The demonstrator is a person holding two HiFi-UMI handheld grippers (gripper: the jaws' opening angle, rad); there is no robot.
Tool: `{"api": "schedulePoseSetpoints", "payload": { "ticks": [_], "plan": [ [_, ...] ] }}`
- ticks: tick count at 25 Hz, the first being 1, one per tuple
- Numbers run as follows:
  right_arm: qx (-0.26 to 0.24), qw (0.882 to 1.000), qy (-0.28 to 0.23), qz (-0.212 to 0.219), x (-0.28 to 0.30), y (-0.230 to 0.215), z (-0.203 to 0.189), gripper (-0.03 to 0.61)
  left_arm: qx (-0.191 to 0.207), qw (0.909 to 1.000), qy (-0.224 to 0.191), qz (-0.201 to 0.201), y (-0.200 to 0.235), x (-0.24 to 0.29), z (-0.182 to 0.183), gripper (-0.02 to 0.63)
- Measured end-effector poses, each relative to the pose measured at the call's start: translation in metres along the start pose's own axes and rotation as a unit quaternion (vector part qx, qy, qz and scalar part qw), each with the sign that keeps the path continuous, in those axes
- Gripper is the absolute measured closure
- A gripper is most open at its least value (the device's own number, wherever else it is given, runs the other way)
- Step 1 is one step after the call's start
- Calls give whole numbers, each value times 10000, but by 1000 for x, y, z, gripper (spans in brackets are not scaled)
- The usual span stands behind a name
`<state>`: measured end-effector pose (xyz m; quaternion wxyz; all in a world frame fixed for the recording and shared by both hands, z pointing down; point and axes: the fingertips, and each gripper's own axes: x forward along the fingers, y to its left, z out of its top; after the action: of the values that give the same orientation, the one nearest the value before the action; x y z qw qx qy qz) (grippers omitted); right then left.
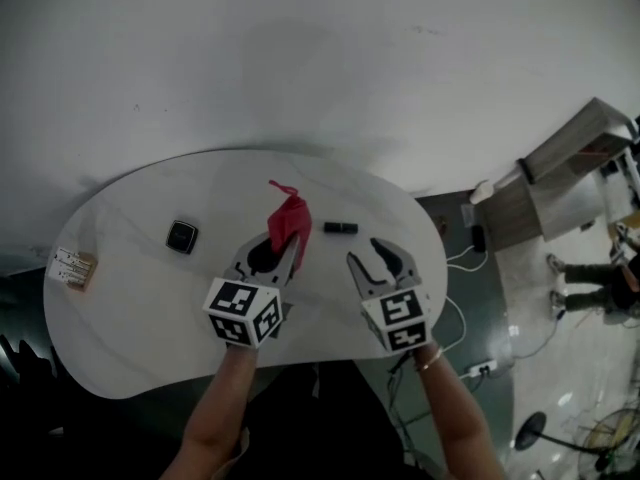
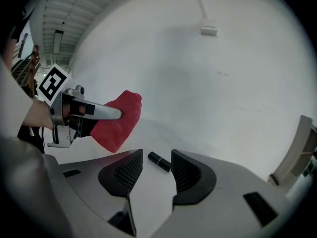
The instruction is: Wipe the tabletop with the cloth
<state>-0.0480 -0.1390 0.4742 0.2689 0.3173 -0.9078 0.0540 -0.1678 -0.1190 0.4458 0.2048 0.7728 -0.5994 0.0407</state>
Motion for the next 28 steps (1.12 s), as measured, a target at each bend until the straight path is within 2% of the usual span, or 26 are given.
{"api": "schedulePoseSetpoints", "payload": {
  "ticks": [5, 9, 13, 19, 28],
  "plan": [
    [-596, 9970, 294, 407, 35, -21, -4, 417, -194, 9994, 112, 276, 15, 24, -3, 549],
    [-1084, 9880, 550, 948, 57, -24, -14, 417, -339, 9980, 198, 498, 21, 36, -9, 549],
    [-1600, 9737, 760, 1434, 75, -20, -24, 417, -419, 9965, 250, 681, 27, 43, -13, 549],
    [-2293, 9447, 981, 2131, 93, -6, -38, 417, -528, 9941, 256, 910, 32, 43, -16, 549],
    [-2519, 9195, 1488, 2624, 104, -2, -47, 423, -613, 9917, 202, 1110, 41, 37, -15, 549]
  ]
}}
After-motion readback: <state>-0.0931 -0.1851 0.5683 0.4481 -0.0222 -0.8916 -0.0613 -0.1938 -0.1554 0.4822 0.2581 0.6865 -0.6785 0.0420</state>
